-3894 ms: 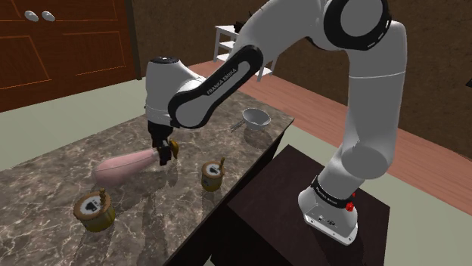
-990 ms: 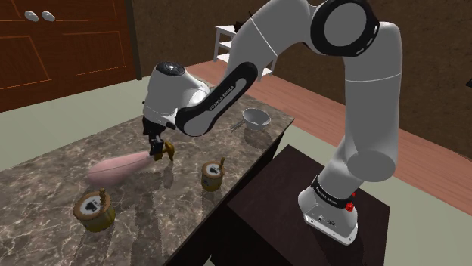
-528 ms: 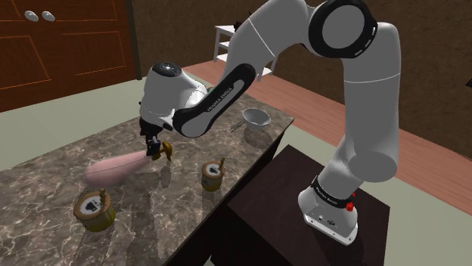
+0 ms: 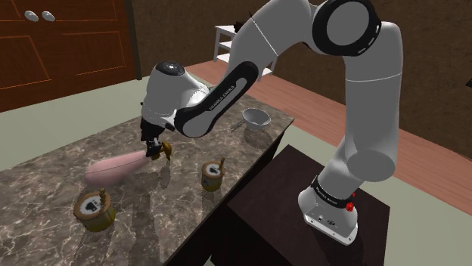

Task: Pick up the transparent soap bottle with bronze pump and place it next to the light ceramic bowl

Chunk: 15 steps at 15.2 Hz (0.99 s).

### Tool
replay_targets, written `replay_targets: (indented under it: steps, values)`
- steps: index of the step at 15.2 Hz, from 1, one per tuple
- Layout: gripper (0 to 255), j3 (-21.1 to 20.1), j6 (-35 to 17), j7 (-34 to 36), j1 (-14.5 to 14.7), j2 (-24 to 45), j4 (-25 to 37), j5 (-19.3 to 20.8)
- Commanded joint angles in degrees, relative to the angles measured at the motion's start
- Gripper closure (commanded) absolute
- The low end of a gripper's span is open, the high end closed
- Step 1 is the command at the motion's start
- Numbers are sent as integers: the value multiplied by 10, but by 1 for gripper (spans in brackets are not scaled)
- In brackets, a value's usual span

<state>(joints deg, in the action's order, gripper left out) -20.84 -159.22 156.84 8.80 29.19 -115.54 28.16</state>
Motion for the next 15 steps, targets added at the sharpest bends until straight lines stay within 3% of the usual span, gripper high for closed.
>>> replay_targets:
  steps: [1,5,6,8,15]
  values:
    - [255,-4,33,-9,-8,-5,-9,-10]
    - [255,-13,35,-16,-13,-19,-10,-19]
    - [0,-13,35,-16,-13,-19,-10,-19]
    - [0,3,99,-60,35,16,53,45]
    - [0,27,75,-45,51,67,80,70]
